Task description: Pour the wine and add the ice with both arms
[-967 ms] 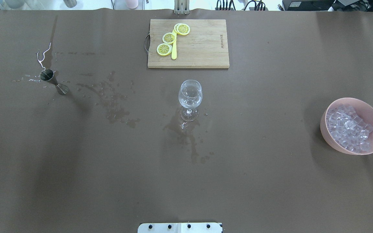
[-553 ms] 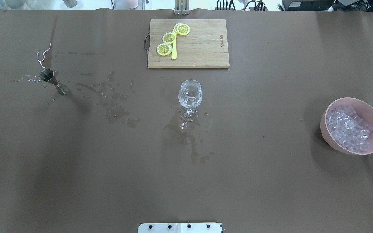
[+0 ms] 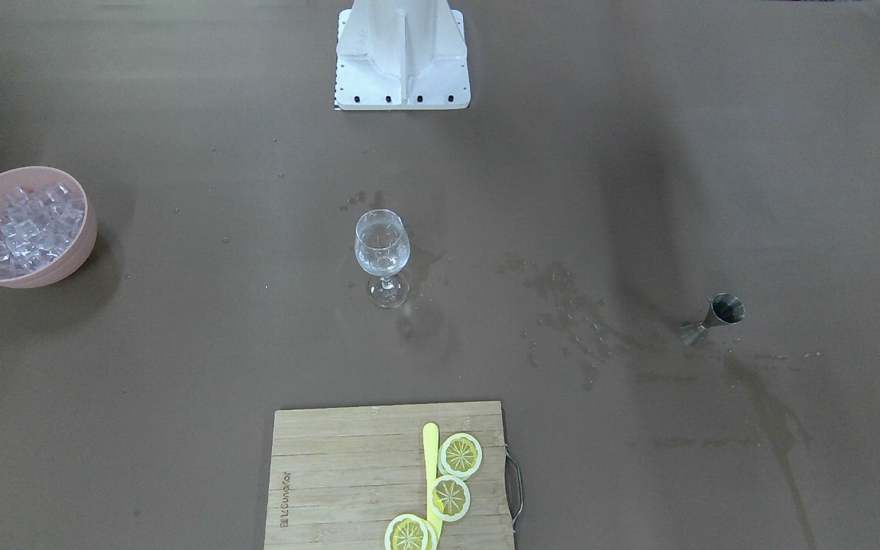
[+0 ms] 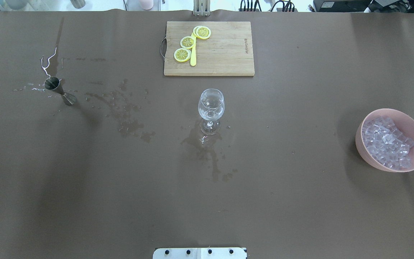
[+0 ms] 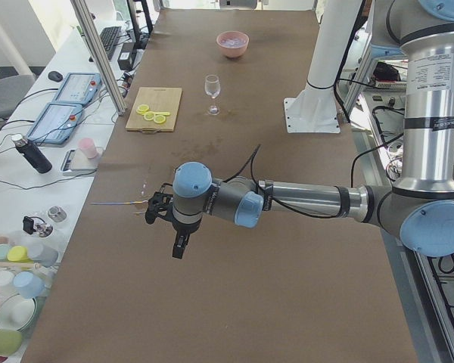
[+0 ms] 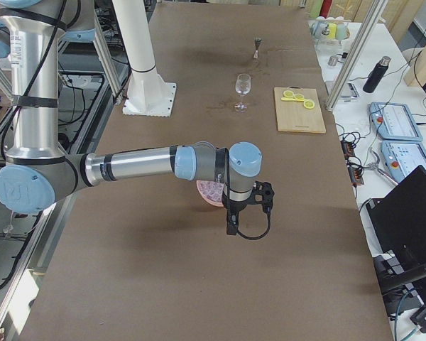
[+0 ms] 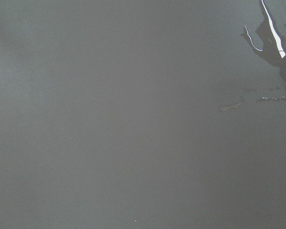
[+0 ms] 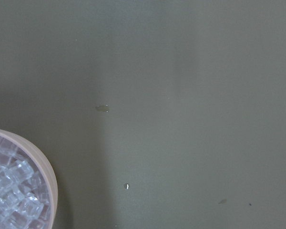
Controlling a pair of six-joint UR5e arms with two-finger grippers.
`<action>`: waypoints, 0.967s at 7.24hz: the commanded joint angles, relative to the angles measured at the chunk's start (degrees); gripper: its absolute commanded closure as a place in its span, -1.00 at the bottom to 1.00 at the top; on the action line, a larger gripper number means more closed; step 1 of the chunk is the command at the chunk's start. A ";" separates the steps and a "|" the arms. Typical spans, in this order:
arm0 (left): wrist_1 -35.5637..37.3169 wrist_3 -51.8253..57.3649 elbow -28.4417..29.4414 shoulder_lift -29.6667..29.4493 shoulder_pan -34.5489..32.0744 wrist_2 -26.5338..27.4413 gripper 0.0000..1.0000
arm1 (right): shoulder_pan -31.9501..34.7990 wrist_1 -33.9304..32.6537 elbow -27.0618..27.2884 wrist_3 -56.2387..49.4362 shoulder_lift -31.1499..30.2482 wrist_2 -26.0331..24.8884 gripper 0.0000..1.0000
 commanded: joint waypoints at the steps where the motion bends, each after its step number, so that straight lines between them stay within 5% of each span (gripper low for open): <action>1: -0.14 0.00 -0.10 0.00 0.10 -0.20 -0.96 | 0.06 -0.07 -0.28 0.06 0.53 0.41 -1.00; 7: -0.22 -0.09 -0.80 0.00 0.19 -0.56 -0.96 | 0.06 -0.16 -0.37 0.15 0.44 0.59 -1.00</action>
